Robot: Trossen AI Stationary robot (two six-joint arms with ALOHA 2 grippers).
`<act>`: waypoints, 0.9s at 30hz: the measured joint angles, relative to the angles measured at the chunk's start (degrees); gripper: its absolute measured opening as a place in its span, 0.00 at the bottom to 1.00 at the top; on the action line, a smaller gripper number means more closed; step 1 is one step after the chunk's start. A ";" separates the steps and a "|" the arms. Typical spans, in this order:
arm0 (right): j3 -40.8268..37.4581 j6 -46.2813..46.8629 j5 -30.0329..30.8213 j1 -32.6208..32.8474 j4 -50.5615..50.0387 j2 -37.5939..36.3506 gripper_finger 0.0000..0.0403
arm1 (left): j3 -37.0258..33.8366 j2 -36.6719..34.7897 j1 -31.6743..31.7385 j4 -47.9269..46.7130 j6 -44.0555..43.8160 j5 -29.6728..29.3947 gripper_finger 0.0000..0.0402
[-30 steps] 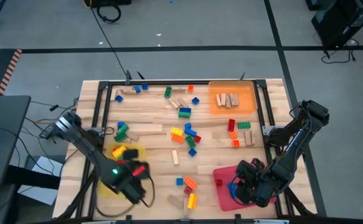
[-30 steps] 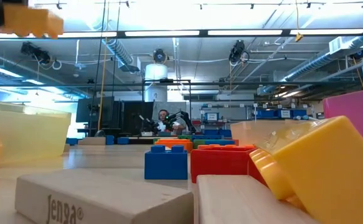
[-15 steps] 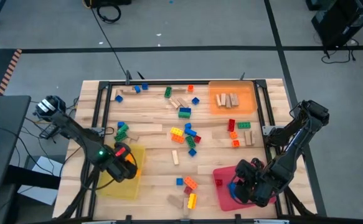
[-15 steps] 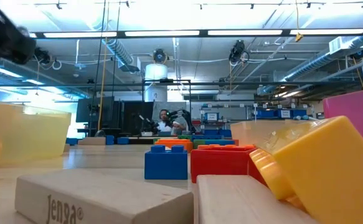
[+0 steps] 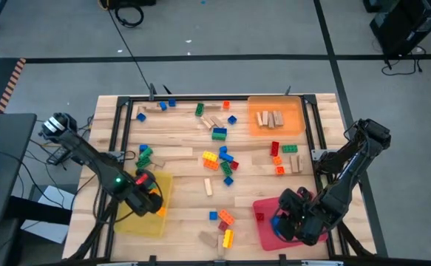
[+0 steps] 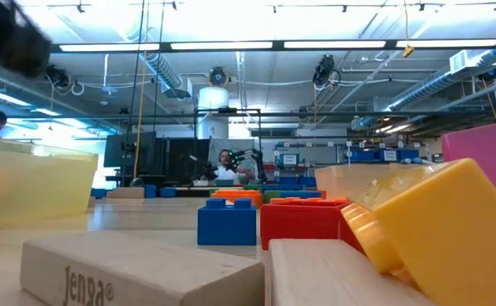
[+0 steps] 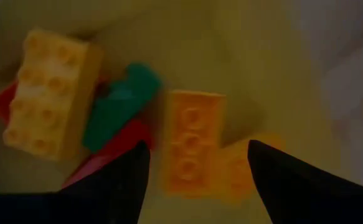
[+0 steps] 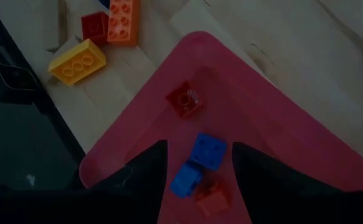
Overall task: Sort blocks by size
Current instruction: Put the small red game piece into the red bin
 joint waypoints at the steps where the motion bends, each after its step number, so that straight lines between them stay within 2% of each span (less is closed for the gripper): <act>1: 0.00 -0.01 0.00 -0.21 -0.13 0.00 0.48 | 0.93 -0.40 0.00 0.00 1.06 -1.01 0.69; 6: 0.00 -0.05 0.82 -1.73 -0.31 0.00 0.48 | 6.21 -1.92 0.15 0.43 6.87 -4.55 0.69; 10: 0.00 -1.02 7.03 -4.13 -0.23 0.00 0.48 | 9.64 -1.96 0.13 0.54 14.47 -4.59 0.69; 16: 0.00 -5.63 14.06 -11.94 4.03 0.00 0.48 | 11.43 -2.02 1.21 0.46 22.75 -8.51 0.69; 19: 0.00 -13.26 16.98 -17.02 8.63 0.00 0.50 | 11.35 -2.18 2.91 0.46 28.38 -8.69 0.69; 24: 0.00 -29.12 15.11 -25.56 15.96 0.00 0.53 | 11.35 -2.18 7.53 2.34 37.80 -8.48 0.69; 27: 0.00 -33.82 9.82 -30.84 16.22 0.00 0.55 | 11.33 -2.18 11.21 4.08 43.46 -7.29 0.69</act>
